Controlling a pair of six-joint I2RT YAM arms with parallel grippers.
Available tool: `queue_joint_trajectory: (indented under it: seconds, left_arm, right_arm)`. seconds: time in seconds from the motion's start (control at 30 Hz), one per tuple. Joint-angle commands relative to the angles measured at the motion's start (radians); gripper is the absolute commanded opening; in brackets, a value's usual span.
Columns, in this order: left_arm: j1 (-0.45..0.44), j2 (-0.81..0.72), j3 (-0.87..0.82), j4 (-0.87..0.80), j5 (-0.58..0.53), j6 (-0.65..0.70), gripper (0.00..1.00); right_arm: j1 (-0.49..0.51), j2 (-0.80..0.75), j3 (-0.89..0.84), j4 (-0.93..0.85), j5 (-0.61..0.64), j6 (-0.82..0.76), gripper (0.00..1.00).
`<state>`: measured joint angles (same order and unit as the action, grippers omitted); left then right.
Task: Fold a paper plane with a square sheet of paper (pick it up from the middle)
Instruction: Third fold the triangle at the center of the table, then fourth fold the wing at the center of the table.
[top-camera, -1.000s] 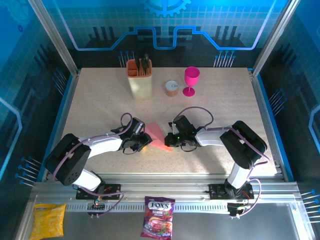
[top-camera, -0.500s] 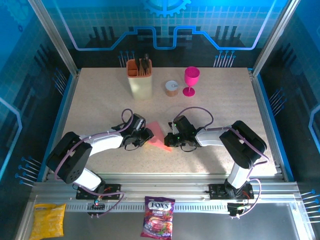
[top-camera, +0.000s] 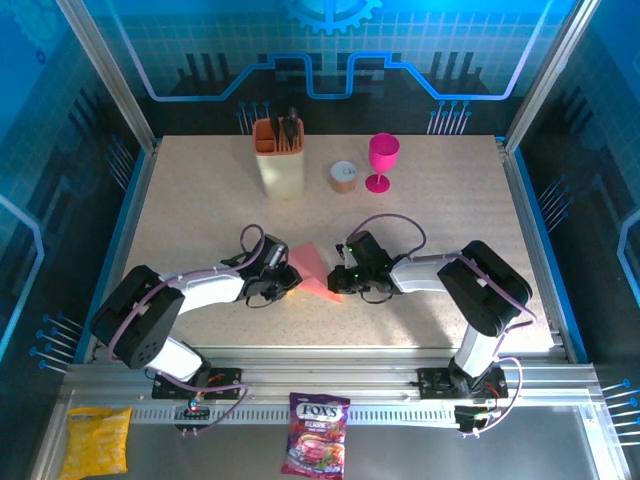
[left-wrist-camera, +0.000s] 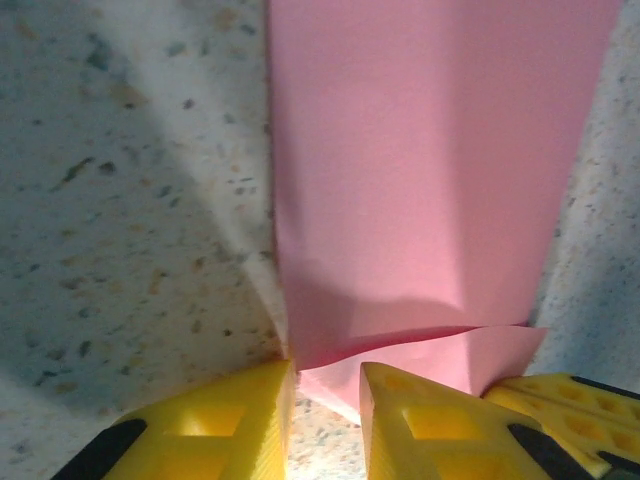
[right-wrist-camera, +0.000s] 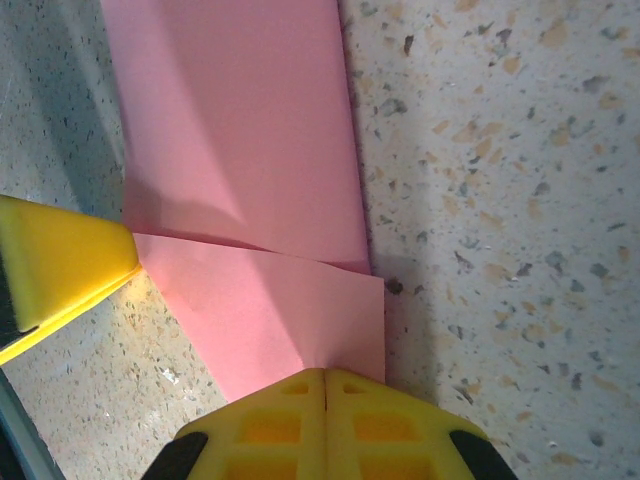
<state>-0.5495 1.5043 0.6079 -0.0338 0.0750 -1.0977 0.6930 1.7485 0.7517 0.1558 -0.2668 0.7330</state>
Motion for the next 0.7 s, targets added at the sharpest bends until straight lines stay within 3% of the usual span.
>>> queue_joint_trajectory:
  seconds: [0.0, 0.37, 0.67]
  left_arm:
    - [0.006, -0.019, -0.026, 0.012, -0.009, 0.002, 0.26]
    - [0.011, 0.000, 0.008, 0.011, -0.031, 0.033, 0.16]
    - [0.023, 0.002, 0.023, 0.002, -0.029, 0.060, 0.00]
  right_arm:
    - [0.000, 0.046, -0.034, -0.082, 0.023, 0.005, 0.00]
    - [0.000, 0.046, -0.035, -0.087, 0.027, 0.003, 0.00]
    - [0.000, 0.047, -0.032, -0.086, 0.020, 0.003, 0.00]
